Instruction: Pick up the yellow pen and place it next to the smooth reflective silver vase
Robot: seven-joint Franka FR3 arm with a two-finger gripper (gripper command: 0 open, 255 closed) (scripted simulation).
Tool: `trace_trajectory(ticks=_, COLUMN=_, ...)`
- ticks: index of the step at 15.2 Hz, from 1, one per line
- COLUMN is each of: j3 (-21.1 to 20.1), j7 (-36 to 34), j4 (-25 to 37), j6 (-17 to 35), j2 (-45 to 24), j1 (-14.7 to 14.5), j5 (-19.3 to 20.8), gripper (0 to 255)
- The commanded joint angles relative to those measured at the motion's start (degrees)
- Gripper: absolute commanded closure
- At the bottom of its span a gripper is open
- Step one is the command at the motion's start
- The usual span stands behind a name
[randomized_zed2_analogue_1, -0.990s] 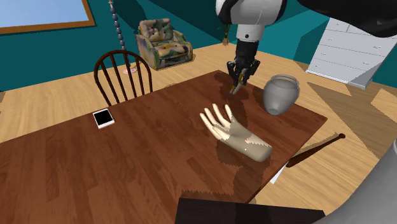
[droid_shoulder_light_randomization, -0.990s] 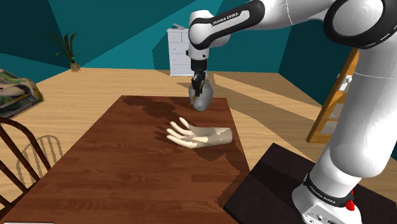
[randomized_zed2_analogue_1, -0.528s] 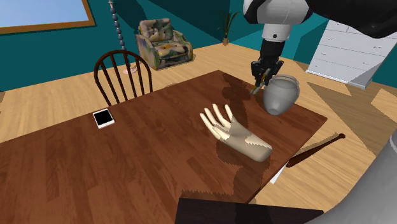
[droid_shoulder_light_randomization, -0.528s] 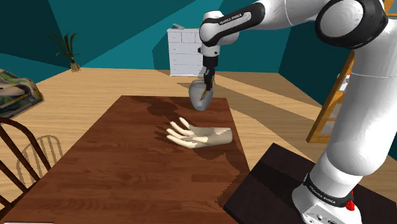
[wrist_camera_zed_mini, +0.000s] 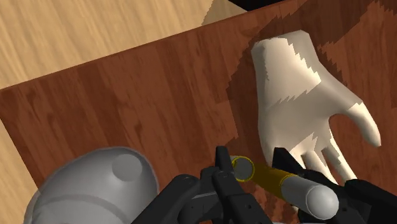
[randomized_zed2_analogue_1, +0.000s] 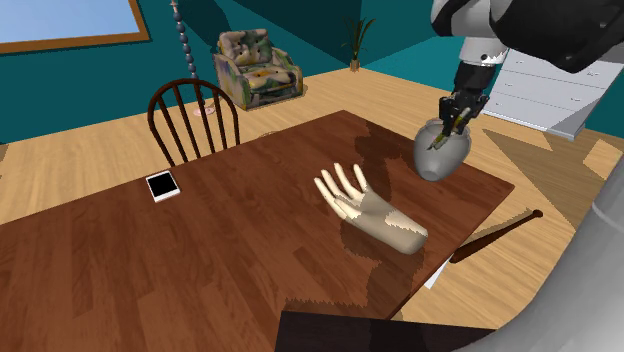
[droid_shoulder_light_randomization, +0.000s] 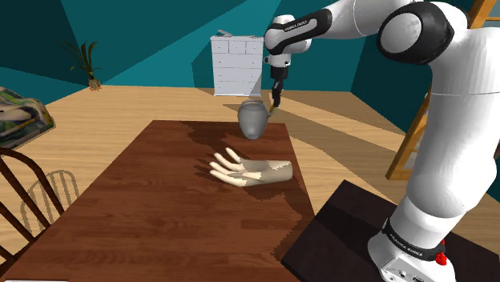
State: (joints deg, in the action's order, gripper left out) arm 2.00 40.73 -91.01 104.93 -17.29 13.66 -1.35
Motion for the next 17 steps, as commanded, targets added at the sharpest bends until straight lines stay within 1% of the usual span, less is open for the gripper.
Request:
trace_trajectory(ticks=1, j3=0.7, j7=2.2, j4=2.9, j6=-0.9, j2=-2.1, j1=1.5, j5=-0.2, gripper=255)
trace_trajectory(ticks=5, j3=2.1, j7=6.6, j4=9.8, j6=-3.2, j2=-6.7, j1=4.6, j5=-0.7, gripper=255)
trace_trajectory(ticks=6, j3=2.6, j7=8.4, j4=13.3, j6=-4.5, j2=-9.0, j1=6.0, j5=-0.9, gripper=255)
trace_trajectory(ticks=17, j3=2.5, j7=8.6, j4=6.7, j6=3.4, j2=-10.2, j1=5.9, j5=-1.1, gripper=255)
